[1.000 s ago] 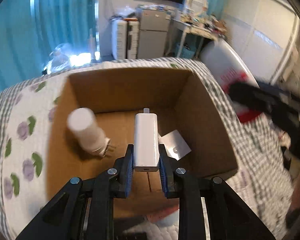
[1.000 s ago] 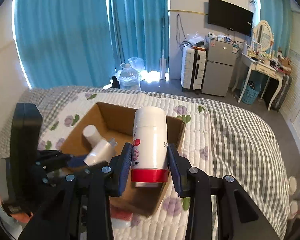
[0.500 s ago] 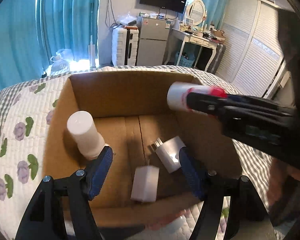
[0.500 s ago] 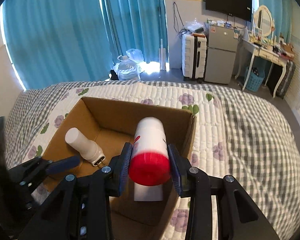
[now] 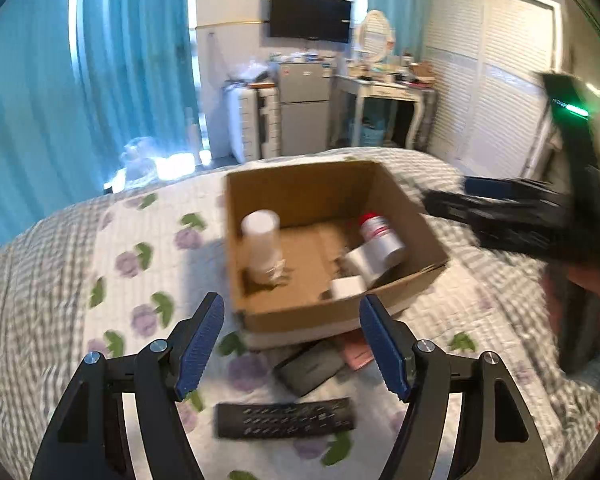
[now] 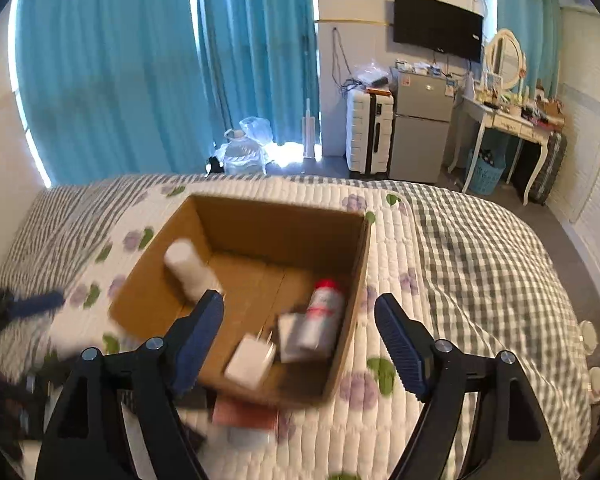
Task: Organize rigid objects
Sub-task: 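Drop the plug charger and tube into the box, opening both tools, then grasp the grey UGREEN charger with the left tool while the right tool grasps the pink card case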
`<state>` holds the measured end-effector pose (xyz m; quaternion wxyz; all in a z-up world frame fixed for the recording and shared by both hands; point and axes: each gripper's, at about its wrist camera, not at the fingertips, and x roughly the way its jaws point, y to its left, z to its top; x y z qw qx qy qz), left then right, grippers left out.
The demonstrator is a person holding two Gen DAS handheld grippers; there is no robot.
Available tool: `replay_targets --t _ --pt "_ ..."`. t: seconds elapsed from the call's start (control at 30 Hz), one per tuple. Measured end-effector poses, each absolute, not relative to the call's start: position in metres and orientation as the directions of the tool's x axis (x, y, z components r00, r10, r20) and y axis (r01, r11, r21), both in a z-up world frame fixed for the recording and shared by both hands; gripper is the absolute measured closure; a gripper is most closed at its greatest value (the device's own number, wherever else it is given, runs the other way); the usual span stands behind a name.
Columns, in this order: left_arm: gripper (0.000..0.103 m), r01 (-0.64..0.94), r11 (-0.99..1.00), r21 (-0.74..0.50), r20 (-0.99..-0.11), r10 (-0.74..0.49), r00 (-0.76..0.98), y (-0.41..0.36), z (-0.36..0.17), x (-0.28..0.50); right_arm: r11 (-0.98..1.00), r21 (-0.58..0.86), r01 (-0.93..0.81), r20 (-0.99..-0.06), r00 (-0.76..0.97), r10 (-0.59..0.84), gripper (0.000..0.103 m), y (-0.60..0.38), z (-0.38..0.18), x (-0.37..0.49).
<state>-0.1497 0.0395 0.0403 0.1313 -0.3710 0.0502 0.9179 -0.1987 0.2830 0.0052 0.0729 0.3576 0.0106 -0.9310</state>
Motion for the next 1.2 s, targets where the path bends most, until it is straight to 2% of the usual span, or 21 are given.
replay_targets --t 0.1,0.2,0.37,0.63,0.8,0.93,1.07,1.2 --pt "0.03 -0.213 -0.976 -0.041 -0.701 0.18 -0.69 0.026 0.025 -0.149 -0.983 -0.004 0.181 -0.646 -0.751 -0.136 0.025 0.272 -0.002 -0.163" --pt "0.03 -0.165 -0.981 -0.097 -0.713 0.184 -0.677 0.018 0.004 -0.148 -0.973 0.019 0.228 -0.655 -0.733 -0.185 0.025 0.262 -0.02 -0.138" --pt "0.03 -0.152 -0.977 -0.147 -0.758 0.21 -0.618 0.02 -0.035 -0.147 -0.958 0.044 0.284 -0.738 -0.638 -0.222 0.025 0.242 -0.072 -0.131" --pt "0.03 -0.291 -0.957 -0.015 -0.82 0.178 -0.544 0.041 -0.095 -0.152 -0.972 0.125 0.2 -0.821 -0.529 -0.215 0.025 0.263 -0.123 -0.149" --pt "0.03 -0.429 -0.895 0.127 -0.802 0.162 -0.575 0.062 -0.11 -0.153 -0.977 0.124 0.172 -0.839 -0.507 -0.196 0.025 0.273 -0.132 -0.153" --pt "0.03 -0.502 -0.835 0.224 -0.793 0.143 -0.592 0.079 -0.12 -0.161 -0.981 0.04 0.19 -0.847 -0.515 -0.134 0.025 0.263 -0.136 -0.157" --pt "0.03 -0.527 -0.814 0.245 -0.818 0.118 -0.563 0.093 -0.136 -0.169 -0.978 0.008 0.207 -0.841 -0.528 -0.119 0.025 0.257 -0.136 -0.161" --pt "0.039 -0.51 -0.82 0.258 -0.81 0.104 -0.577 0.101 -0.139 -0.164 -0.979 0.004 0.203 -0.848 -0.519 -0.111 0.025 0.256 -0.139 -0.164"
